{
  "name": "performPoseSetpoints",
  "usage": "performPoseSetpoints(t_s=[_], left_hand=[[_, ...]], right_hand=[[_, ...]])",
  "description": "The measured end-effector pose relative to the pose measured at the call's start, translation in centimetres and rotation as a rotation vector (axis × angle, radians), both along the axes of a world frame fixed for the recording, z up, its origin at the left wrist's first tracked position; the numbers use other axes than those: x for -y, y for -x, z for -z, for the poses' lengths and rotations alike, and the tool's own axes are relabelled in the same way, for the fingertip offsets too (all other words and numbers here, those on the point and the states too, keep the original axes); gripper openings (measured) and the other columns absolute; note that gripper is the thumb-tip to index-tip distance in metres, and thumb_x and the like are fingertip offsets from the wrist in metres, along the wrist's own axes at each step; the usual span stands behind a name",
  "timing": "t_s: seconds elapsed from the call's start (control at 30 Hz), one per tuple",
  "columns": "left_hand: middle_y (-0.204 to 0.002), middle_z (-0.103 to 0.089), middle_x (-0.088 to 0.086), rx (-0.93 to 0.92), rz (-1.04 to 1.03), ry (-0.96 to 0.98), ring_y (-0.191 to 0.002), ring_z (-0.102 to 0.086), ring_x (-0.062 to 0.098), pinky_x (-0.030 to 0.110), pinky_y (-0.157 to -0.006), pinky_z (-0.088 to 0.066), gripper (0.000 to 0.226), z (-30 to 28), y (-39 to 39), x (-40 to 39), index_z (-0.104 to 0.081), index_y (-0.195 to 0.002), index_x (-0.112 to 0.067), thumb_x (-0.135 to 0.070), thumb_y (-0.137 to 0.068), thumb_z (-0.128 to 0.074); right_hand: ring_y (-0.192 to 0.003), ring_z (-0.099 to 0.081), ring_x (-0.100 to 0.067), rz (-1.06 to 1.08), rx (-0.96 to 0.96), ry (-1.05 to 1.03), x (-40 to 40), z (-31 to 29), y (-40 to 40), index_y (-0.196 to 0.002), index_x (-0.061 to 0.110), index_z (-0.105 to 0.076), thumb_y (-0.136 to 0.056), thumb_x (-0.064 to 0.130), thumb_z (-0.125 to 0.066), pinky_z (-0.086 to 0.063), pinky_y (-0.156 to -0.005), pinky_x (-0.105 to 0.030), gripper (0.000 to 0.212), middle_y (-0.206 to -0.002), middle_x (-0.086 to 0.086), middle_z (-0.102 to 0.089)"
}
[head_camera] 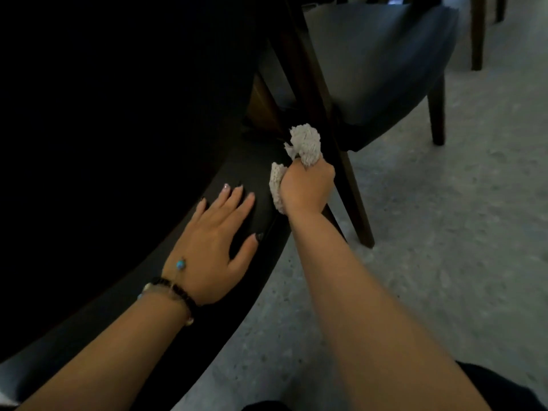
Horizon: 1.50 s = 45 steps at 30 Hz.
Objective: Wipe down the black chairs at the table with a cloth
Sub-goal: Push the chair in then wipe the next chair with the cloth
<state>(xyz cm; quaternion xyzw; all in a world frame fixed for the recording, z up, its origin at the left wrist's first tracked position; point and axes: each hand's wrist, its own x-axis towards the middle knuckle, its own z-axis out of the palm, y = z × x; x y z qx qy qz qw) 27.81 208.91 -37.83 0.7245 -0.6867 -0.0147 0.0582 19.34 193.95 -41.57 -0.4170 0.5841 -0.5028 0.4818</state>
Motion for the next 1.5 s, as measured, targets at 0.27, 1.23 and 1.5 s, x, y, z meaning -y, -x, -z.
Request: performPoseSetpoints(t_s=[0.27,1.23,1.5], left_hand=[[-0.157,-0.029,0.0,0.006,-0.014,0.032,-0.148,-0.017,0.014,0.038,-0.12,-0.015,0.067,0.3,0.3,0.1,-0.035,-0.149,-0.018,-0.046,-0.089,-0.044],[-0.157,-0.011,0.026,0.479,-0.429,-0.04,-0.141,-0.017,0.049,0.07,-0.104,-0.025,0.106,4.7,7.5,1.0,0.013,-0.15,-0.01,-0.034,-0.083,-0.067],[-0.152,-0.03,0.017,0.46,-0.298,0.033,-0.137,-0.031,0.044,0.065,-0.103,-0.033,0.13,3.8,7.6,-8.3,-0.019,-0.154,-0.021,-0.036,-0.046,-0.09]], right_hand=[[-0.075,-0.061,-0.007,-0.316,0.056,0.0,6.8,1.6,1.8,-0.086,0.018,-0.066,-0.088,0.017,-0.059,-0.048,-0.071,-0.026,0.008,-0.077,0.008,-0.063],[-0.101,-0.067,-0.025,-0.405,0.541,-0.419,2.0,0.9,5.1,-0.126,0.016,-0.062,-0.081,0.015,-0.076,-0.053,-0.095,-0.046,0.047,-0.11,-0.008,-0.071],[-0.105,-0.067,-0.029,-0.426,0.676,-0.52,-6.0,1.7,8.4,-0.12,0.019,-0.066,-0.075,0.013,-0.078,-0.052,-0.096,-0.049,0.047,-0.116,-0.01,-0.07]])
